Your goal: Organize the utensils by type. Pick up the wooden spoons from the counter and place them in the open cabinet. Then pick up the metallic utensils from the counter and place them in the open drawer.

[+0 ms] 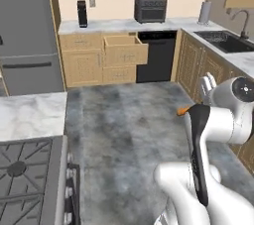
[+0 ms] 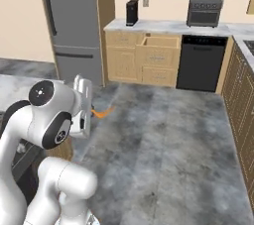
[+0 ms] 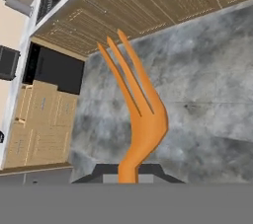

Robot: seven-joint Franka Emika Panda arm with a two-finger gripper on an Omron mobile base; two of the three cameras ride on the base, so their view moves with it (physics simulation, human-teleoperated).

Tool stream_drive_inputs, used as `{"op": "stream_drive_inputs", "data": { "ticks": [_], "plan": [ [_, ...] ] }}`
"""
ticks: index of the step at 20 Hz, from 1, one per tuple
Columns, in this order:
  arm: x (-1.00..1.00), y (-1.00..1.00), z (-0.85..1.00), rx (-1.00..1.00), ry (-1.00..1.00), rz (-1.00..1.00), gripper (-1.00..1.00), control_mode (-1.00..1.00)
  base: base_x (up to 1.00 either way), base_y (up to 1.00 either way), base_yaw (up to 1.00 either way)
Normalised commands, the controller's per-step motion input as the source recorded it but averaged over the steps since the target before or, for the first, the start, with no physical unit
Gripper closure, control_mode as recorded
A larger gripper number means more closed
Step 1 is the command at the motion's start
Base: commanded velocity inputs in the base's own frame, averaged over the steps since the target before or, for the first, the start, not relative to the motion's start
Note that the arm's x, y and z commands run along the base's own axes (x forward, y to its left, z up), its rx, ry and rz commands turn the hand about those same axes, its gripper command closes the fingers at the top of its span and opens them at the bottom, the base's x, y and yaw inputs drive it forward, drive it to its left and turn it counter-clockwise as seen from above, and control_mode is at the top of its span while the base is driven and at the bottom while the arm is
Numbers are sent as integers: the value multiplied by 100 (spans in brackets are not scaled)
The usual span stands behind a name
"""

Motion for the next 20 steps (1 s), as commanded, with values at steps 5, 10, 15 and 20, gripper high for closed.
{"op": "stream_drive_inputs", "data": {
  "ticks": [5, 10, 15, 20],
  "plan": [
    [0, 0, 0, 0, 0, 0, 100, 100, 96, 0, -18],
    [0, 0, 0, 0, 0, 0, 100, 100, 100, 3, -12],
    [0, 0, 0, 0, 0, 0, 100, 100, 100, 12, -4],
    [0, 0, 0, 0, 0, 0, 100, 100, 99, 18, 0]
  ]
}}
